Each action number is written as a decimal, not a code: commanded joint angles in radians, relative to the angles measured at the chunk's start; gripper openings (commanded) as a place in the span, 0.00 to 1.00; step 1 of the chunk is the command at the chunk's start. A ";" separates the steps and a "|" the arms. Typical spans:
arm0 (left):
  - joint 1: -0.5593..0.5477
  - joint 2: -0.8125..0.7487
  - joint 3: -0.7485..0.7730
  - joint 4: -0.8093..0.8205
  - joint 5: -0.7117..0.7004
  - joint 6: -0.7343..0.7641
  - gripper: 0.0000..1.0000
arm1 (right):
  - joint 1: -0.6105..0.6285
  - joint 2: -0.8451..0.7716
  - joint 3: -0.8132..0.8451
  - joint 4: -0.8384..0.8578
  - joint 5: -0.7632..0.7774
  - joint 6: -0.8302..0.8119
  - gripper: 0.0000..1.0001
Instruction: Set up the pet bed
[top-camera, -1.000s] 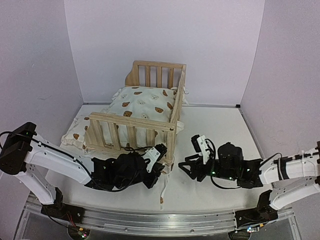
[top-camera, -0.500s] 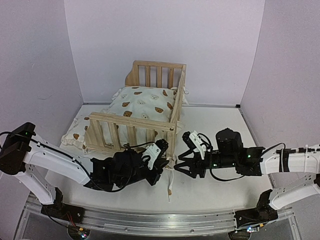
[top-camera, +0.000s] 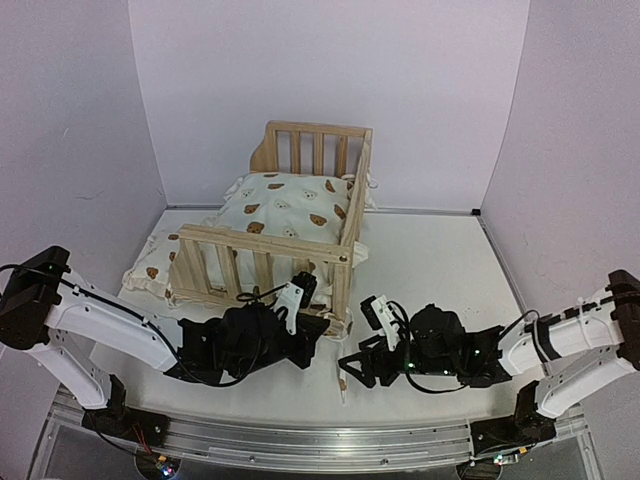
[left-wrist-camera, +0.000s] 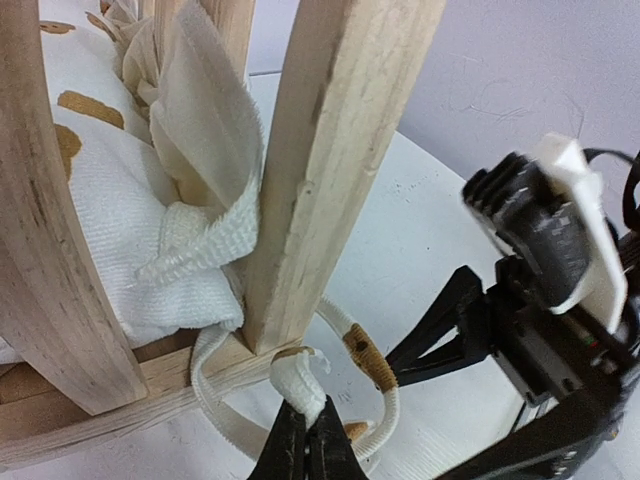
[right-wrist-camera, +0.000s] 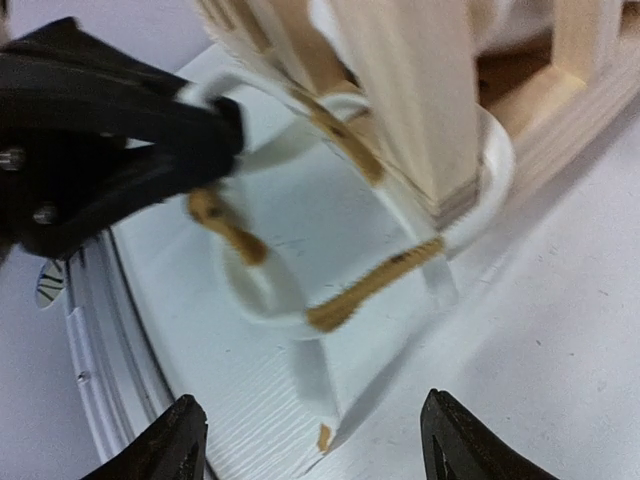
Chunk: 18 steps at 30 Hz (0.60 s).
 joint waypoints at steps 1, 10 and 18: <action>-0.002 -0.052 0.000 0.052 -0.028 -0.048 0.00 | 0.037 0.112 0.012 0.281 0.183 0.079 0.75; -0.003 -0.107 -0.030 0.054 -0.067 -0.167 0.00 | 0.084 0.238 0.026 0.333 0.365 0.171 0.14; -0.107 -0.214 -0.206 0.251 -0.274 -0.252 0.00 | 0.075 0.154 0.009 0.067 0.466 0.254 0.00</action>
